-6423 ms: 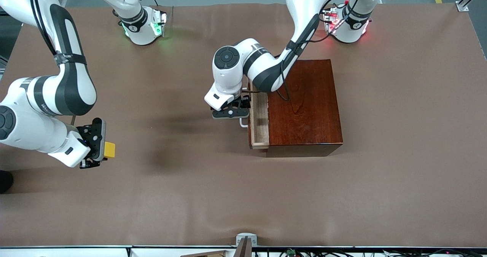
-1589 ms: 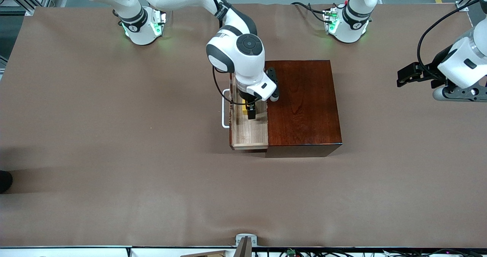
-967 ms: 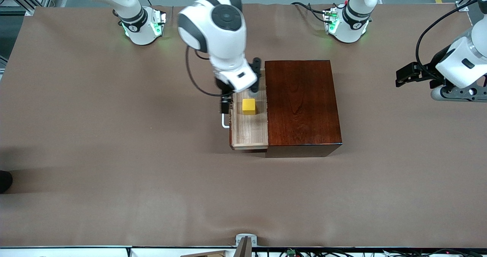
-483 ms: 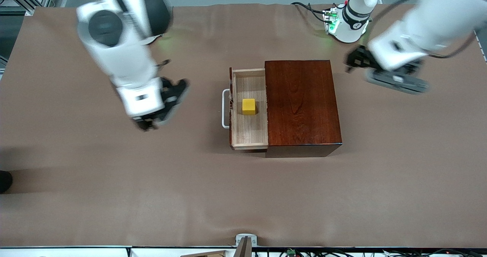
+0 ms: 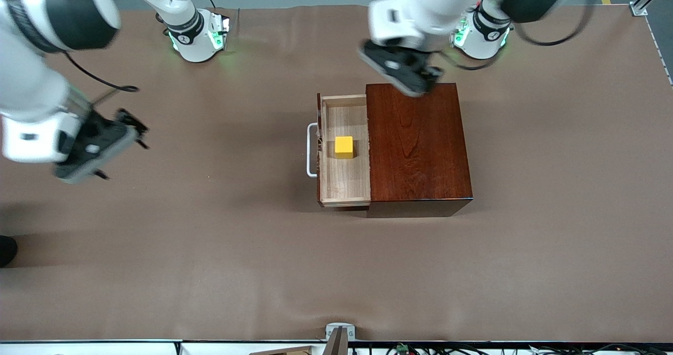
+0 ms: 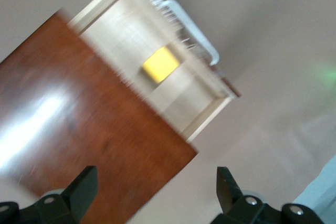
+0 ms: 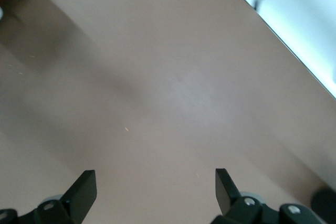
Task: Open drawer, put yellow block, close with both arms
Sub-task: 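Withdraw the right gripper while the left gripper moves above the drawer, then push the drawer shut into the box with the left gripper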
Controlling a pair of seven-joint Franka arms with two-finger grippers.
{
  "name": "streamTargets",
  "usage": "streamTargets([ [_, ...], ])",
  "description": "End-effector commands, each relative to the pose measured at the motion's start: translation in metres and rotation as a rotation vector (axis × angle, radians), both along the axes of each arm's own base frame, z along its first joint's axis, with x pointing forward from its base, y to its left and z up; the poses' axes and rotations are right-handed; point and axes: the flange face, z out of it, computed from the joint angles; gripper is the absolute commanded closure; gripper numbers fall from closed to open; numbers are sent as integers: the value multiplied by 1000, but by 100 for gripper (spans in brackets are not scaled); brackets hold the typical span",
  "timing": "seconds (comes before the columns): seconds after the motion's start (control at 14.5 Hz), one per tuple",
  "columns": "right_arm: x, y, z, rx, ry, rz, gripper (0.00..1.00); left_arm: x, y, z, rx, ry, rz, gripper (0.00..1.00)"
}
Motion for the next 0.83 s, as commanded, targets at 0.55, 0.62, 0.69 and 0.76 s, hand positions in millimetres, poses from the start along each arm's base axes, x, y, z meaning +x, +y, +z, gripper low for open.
streamTargets([
  [0.55, -53, -81, 28, 67, 109, -570, 0, 37, -164, -174, -182, -252, -456, 0],
  [0.62, -57, -82, 30, 86, 123, -615, 0, 40, -167, -190, -154, -274, -469, 0],
  [0.69, -61, -86, 30, 98, 142, -654, 0, 38, -172, -203, -126, -296, -492, 0],
  [0.76, -64, -89, 33, 112, 155, -702, 0, 40, -174, -214, -104, -316, -496, 0],
])
